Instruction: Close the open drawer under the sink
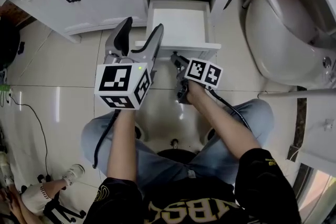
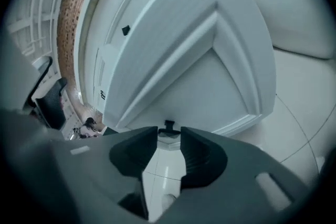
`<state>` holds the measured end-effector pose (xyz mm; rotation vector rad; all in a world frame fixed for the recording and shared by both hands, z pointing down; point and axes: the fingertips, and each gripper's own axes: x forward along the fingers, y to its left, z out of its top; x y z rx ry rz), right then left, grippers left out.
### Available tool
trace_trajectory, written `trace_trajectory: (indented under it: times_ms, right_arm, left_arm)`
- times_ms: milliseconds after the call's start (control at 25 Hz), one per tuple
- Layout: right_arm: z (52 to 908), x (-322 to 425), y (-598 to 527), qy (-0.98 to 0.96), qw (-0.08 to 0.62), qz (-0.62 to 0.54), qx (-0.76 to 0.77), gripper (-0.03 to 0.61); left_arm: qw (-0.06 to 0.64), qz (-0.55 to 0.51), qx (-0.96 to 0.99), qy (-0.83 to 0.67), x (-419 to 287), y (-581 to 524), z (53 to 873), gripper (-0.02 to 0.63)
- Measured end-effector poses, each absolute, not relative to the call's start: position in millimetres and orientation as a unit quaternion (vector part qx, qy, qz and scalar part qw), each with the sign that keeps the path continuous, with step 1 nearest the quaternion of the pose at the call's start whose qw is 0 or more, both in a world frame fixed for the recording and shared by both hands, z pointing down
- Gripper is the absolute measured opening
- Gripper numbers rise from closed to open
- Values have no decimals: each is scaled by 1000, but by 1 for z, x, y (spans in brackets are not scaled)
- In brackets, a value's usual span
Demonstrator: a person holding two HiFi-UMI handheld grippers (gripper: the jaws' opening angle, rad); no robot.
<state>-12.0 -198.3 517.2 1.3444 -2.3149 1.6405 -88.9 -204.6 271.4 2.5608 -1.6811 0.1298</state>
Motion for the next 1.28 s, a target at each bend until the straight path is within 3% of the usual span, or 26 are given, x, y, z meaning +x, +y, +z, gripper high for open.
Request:
trace_trajectory:
  times_ms: [720,1280]
  right_arm:
    - [516,-14,-348,-729,-98,532,418,152]
    - [511,-12,-430,-708,-139,524,451,144]
  left_arm:
    - [78,46,826,-557,-105,-311,306,318]
    - [87,84,815,-567,-134,-307,324,318]
